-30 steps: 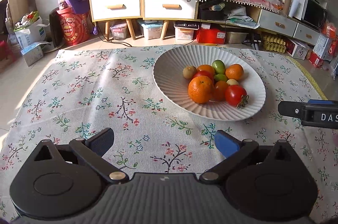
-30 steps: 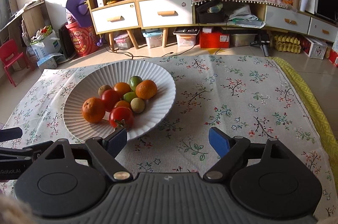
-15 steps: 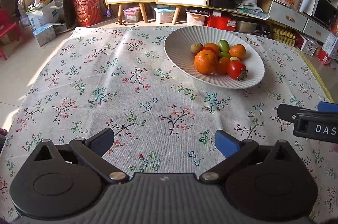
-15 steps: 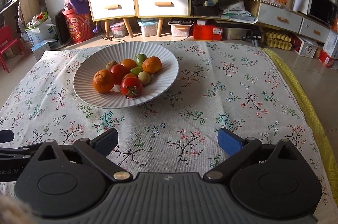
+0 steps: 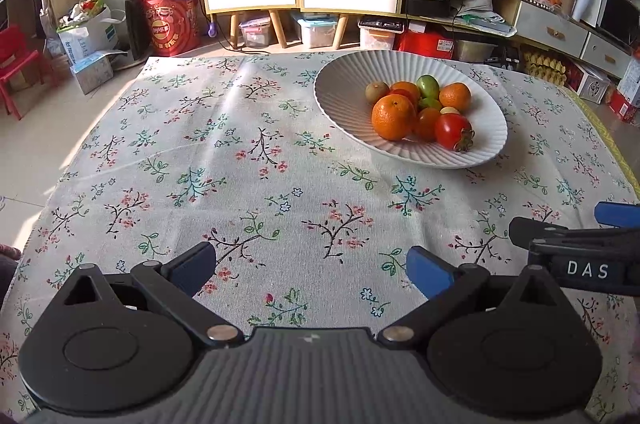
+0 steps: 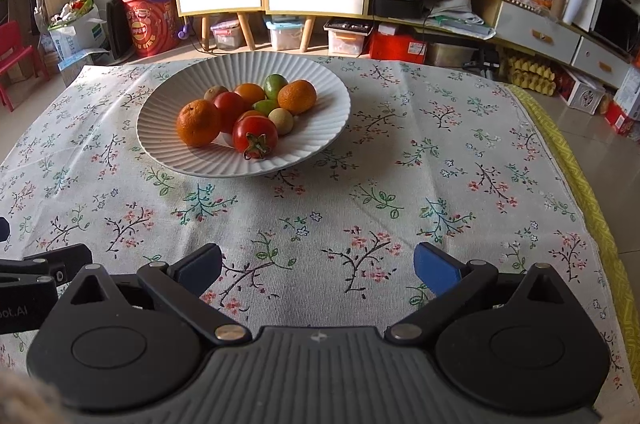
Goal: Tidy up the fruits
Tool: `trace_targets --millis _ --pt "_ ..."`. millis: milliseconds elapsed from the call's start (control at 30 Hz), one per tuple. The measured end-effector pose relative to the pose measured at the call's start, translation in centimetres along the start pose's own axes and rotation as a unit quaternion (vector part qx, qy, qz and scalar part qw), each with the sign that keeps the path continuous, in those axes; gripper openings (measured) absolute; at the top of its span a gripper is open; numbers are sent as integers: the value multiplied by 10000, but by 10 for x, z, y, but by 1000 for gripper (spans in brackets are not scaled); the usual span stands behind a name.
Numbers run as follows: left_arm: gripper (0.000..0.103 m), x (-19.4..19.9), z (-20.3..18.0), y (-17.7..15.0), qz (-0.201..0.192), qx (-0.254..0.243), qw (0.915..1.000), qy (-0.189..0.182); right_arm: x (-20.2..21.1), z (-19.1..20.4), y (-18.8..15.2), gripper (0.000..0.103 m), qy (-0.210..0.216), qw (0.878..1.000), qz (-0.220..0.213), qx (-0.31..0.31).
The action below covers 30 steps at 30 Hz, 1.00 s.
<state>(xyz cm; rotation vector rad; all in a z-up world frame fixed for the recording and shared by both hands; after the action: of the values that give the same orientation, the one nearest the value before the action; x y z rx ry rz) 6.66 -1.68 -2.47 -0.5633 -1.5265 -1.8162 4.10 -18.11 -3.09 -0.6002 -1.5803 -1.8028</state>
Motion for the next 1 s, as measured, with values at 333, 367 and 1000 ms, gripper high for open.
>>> trace_targets --millis 333,367,1000 --pt "99 3 1 -1 -35 -55 10000 26 5 6 0 102 51 10000 -26 46" --pt "99 3 1 -1 -30 -58 10000 24 5 5 1 102 55 10000 -29 46" --pt "99 2 0 -2 27 -64 10000 18 7 7 3 102 67 10000 -53 47"
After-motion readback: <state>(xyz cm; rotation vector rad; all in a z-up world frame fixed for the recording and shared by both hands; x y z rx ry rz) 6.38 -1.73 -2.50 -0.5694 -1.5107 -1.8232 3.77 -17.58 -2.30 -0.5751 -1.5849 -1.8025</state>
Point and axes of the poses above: each gripper's, at about its wrist camera, not at the fingertips, and x roughly against the way its jaws point, z to its left, y to its top, the point moved 5 cm from there along -x, roughly the way its jaws point, and after that the axes turned 15 degrees about y, right-handed, at the moved point
